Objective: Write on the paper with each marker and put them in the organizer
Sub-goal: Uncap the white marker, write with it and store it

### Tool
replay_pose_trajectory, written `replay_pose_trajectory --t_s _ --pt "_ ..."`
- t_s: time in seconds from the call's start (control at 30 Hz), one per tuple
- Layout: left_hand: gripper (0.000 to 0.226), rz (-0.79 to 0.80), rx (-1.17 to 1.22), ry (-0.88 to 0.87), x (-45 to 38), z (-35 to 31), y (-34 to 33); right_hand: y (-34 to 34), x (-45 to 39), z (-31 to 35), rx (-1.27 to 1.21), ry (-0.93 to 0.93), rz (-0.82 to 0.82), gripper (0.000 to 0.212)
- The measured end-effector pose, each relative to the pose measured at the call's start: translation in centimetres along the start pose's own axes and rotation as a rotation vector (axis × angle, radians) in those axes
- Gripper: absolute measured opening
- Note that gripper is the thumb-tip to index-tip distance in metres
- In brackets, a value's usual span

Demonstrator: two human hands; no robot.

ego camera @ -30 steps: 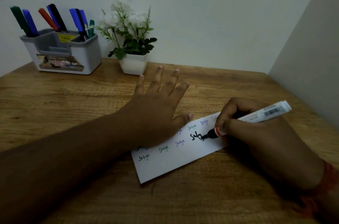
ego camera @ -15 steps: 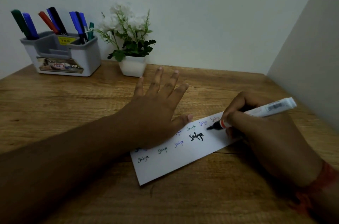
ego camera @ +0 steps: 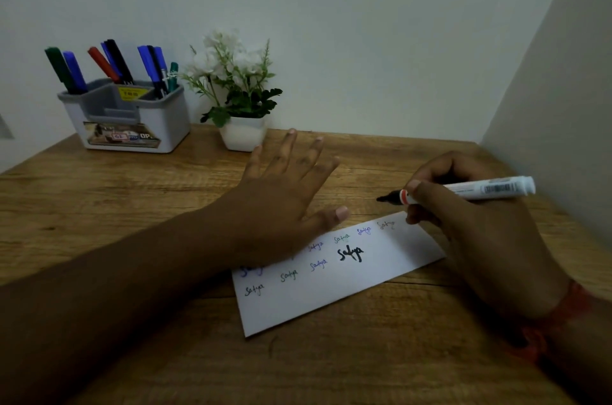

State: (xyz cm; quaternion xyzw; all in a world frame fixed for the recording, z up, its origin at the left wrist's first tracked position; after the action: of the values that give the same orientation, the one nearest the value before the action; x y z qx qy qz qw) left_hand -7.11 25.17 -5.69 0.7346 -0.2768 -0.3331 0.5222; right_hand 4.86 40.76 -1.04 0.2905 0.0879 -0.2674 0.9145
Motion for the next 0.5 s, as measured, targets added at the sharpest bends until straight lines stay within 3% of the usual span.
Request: replay_pose_trajectory --t_s 0.2,0.33,0.5 --pt "0.082 0.014 -0.025 0.101 0.1 1.8 0.5 0.3 0.2 0.0 -0.051 0.034 0.014 0.008" --pt "0.071 0.102 -0.062 0.186 0.1 3.5 -0.1 0.1 0.3 -0.1 -0.025 0.03 0.03 0.008" --pt "0.047 0.135 0.073 0.236 -0.1 4.0 -0.5 -0.4 0.4 0.3 -0.015 0.048 0.066 0.009"
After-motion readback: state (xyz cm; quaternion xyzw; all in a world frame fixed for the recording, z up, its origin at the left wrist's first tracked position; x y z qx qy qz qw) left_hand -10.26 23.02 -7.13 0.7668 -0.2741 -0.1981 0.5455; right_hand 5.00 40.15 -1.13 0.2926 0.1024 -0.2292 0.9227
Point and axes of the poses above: each hand's wrist, its own x-axis away from the middle knuckle, its own y-axis out of the back of the hand, z = x × y, the point moved 10 cm from there along -x, towards the middle knuckle, and after that the axes turned 10 degrees about x, right-handed, at the moved point
